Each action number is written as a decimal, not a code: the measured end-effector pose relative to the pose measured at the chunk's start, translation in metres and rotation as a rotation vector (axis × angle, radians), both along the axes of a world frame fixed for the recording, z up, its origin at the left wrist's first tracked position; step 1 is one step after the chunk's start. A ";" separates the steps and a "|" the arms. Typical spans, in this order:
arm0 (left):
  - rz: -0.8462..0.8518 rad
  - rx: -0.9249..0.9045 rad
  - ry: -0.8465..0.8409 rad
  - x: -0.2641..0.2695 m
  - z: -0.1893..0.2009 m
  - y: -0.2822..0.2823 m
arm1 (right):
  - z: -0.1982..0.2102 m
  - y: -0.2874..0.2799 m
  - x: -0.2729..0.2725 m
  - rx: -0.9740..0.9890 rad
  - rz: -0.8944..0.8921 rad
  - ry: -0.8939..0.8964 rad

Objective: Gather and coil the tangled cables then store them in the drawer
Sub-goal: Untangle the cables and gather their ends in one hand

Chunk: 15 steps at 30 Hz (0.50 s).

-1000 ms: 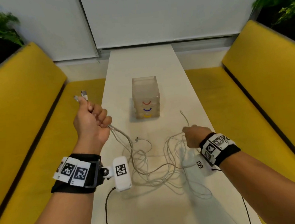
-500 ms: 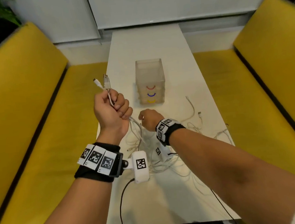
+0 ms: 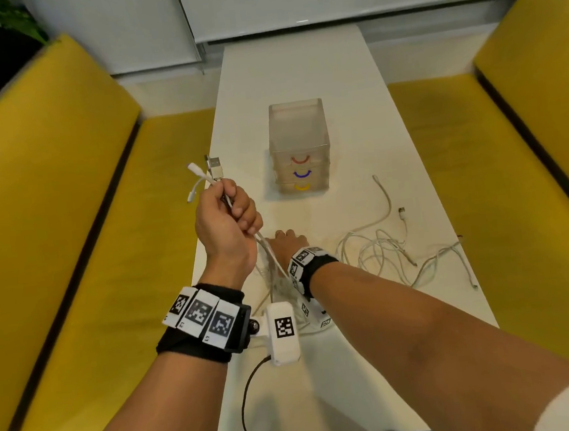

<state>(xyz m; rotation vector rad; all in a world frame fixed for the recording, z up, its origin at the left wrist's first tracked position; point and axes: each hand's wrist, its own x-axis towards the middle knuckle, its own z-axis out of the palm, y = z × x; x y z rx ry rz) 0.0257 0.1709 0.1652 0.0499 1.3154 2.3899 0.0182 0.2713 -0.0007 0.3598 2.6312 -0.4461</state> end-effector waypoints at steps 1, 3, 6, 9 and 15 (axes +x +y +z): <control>-0.008 0.000 0.000 0.001 0.000 0.000 | -0.001 -0.001 0.001 0.010 0.009 0.013; -0.022 0.007 -0.002 0.002 -0.001 0.000 | -0.001 -0.003 0.004 0.017 0.014 0.056; -0.013 -0.013 -0.003 0.003 -0.003 0.002 | 0.000 -0.007 0.007 0.000 -0.014 0.129; 0.017 -0.066 -0.013 0.004 -0.007 0.003 | -0.002 -0.015 0.007 -0.026 -0.084 0.140; 0.008 -0.112 0.010 0.005 -0.012 0.004 | -0.011 -0.029 0.005 -0.007 -0.195 0.153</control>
